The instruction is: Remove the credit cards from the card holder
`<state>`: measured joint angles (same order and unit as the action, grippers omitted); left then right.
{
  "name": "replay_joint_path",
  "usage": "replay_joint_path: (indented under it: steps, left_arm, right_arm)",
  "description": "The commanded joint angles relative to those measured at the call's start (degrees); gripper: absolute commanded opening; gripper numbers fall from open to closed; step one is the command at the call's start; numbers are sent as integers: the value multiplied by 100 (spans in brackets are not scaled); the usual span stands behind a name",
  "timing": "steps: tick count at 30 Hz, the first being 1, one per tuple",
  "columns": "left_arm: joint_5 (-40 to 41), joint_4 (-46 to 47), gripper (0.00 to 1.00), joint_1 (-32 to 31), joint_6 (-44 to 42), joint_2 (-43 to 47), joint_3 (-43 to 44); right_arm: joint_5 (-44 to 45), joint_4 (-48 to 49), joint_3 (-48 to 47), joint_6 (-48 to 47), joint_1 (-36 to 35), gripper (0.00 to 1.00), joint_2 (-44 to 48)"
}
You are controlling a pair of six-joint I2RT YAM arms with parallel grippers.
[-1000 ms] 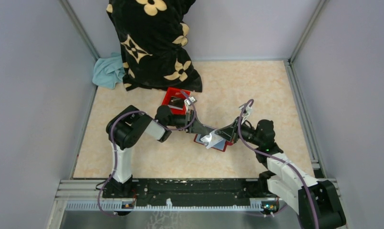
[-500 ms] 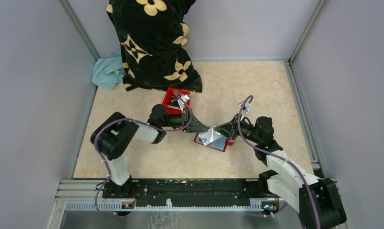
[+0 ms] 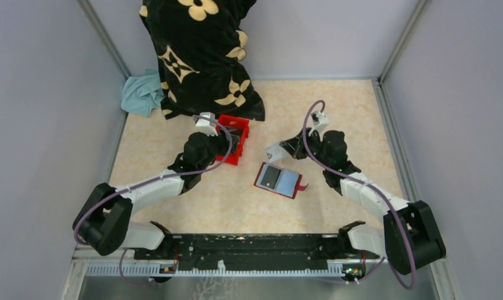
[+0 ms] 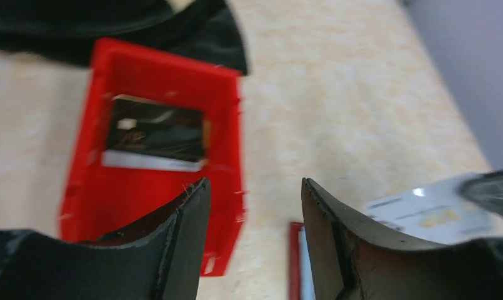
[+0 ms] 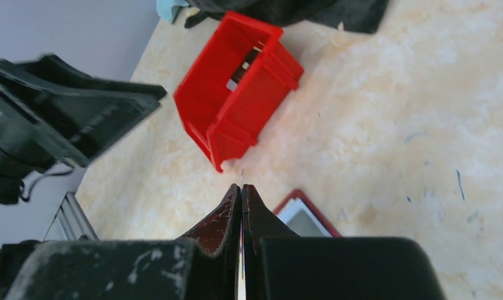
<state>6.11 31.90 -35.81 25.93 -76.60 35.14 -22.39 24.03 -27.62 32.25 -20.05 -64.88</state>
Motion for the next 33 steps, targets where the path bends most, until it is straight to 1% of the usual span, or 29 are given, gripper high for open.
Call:
replay_joint_path:
  steps: [1,4,6,8,10,13,17,19,22,28,31,33]
  left_arm:
    - [1821,-926,62,115,-62,-156,-42]
    - [2352,-1297,62,258,212,-387,52]
    - [2426,-1363,63,387,348,-379,34]
    - [2385,-1368,66,490,383,-336,-5]
    - [2168,-1398,67,578,355,-353,20]
    - [1909,-1540,66,646,348,-542,197]
    - [1679,-1658,64,694,339,-797,354]
    - [1507,-1671,59,715,292,-903,415]
    - [1322,-1709,43,720,283,-1092,503]
    - [975,-1838,20,715,417,-1252,626]
    - [686,-1846,7,712,557,-1276,629]
    - [501,-1893,3,709,610,-1327,674]
  right_arm:
    - [372,447,-778,107,-302,0,-411]
    - [374,570,-987,200,-427,0,-663]
    - [378,649,-1016,242,-481,0,-768]
    - [383,663,-1014,242,-536,0,-825]
    - [383,660,-957,244,-548,0,-850]
    - [409,649,-890,208,-543,0,-827]
    - [419,644,-830,185,-544,0,-816]
    - [428,651,-804,180,-548,0,-819]
    - [441,666,-768,176,-548,0,-824]
    - [540,574,-761,114,-545,0,-769]
    - [580,516,-845,94,-544,0,-761]
    - [569,517,-981,107,-545,0,-803]
